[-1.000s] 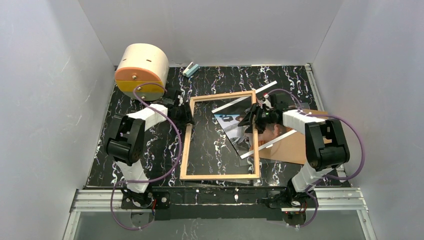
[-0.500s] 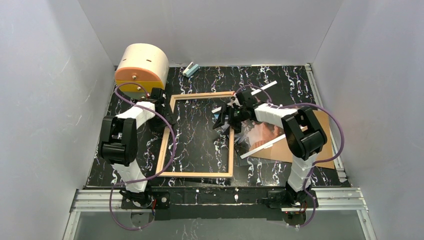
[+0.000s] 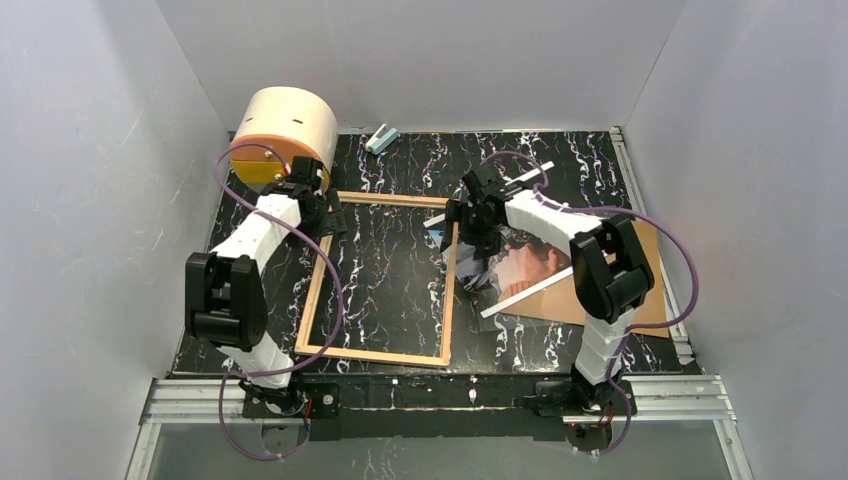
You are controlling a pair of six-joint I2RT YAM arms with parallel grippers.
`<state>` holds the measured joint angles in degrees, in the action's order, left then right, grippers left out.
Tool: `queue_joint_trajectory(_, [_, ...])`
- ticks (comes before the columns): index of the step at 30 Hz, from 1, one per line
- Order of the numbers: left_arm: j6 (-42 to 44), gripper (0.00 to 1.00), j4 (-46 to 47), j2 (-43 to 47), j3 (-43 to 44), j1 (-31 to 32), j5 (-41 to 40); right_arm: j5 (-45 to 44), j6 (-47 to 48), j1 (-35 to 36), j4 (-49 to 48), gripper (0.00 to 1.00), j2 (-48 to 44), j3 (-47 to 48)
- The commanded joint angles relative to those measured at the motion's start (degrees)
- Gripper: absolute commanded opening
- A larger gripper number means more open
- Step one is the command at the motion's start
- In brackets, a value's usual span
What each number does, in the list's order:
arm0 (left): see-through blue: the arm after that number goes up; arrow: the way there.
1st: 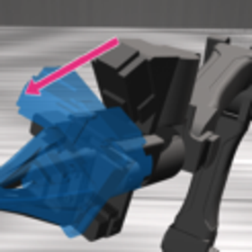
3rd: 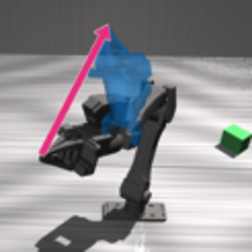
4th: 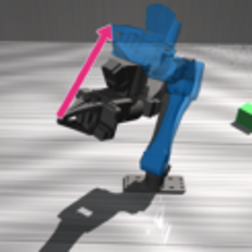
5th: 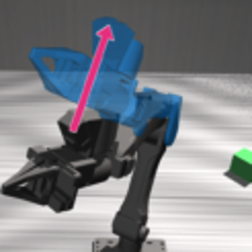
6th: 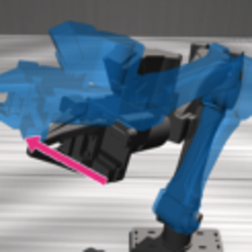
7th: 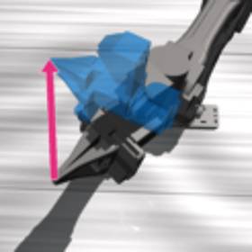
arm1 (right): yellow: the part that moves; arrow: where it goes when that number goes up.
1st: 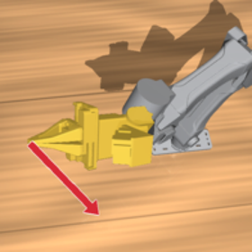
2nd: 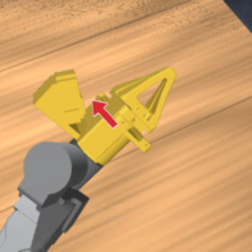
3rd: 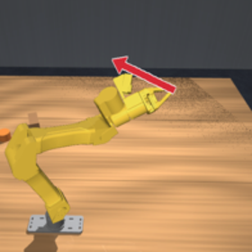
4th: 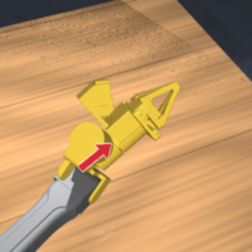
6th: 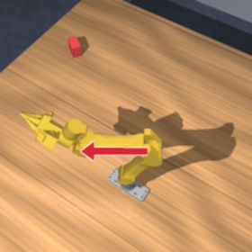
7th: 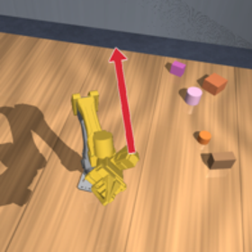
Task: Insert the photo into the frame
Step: Pick up the photo frame item at the center of the board.
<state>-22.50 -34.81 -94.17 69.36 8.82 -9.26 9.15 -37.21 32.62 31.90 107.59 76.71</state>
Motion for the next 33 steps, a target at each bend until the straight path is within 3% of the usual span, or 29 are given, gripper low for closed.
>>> queue_joint_trajectory(1, [1.1,0.83,-2.9,5.2,2.4,-0.2,5.9,-13.7,3.5,-0.4,7.5,0.95,-8.0,2.8])
queue_joint_trajectory(5, [0.6,0.83,-2.1,9.0,1.4,-0.2,16.5,-18.7,3.0,-3.4,6.2,0.95,-16.9,-2.3])
queue_joint_trajectory(11, [-5.4,0.83,5.7,15.3,-3.0,1.3,31.6,-15.5,-3.0,-15.5,8.7,0.91,-30.9,-11.8])
queue_joint_trajectory(17, [-11.3,0.84,15.4,15.6,-4.3,11.5,33.0,-12.8,-11.2,-23.2,12.5,0.89,-45.2,-24.1])
queue_joint_trajectory(24, [-15.8,0.84,25.6,3.6,0.1,24.0,31.7,0.4,-18.3,-28.7,11.3,0.88,-50.3,-34.1])
queue_joint_trajectory(33, [-14.2,0.79,29.0,-21.4,20.3,29.7,37.4,7.5,-25.7,-30.5,6.7,0.90,-56.9,-46.3])
